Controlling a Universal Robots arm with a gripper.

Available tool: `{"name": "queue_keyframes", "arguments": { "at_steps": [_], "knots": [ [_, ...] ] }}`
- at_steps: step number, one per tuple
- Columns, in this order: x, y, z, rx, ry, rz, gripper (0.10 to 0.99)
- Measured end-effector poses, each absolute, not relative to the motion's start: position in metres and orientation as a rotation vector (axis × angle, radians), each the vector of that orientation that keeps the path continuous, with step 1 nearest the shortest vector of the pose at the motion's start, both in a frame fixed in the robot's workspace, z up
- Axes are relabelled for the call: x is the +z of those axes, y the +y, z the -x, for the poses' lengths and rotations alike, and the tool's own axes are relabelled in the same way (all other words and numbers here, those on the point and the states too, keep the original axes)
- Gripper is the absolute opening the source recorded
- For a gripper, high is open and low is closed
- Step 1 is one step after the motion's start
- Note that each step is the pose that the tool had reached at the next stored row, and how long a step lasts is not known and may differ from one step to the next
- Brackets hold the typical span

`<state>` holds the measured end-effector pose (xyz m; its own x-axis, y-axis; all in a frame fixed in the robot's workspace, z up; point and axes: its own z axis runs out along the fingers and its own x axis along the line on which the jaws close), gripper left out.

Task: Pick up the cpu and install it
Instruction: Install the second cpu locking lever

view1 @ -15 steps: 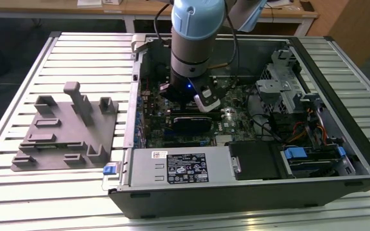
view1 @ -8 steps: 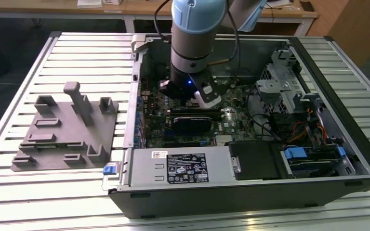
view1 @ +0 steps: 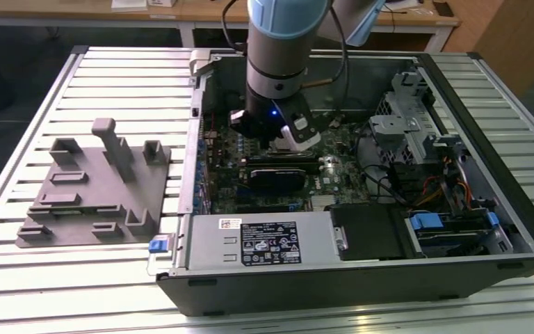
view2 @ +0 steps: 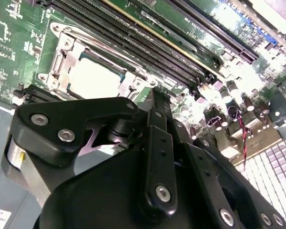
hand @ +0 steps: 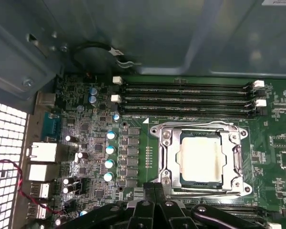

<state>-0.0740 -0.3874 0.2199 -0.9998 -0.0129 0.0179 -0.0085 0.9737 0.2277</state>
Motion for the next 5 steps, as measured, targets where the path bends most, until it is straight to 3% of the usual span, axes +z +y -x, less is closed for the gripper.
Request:
{"name": "queue_keyframes", "arguments": {
  "at_steps": [5],
  "knots": [
    [0.2239, -0.3873, 0.0739, -0.363, -3.101, -0.017, 0.106]
  ]
}}
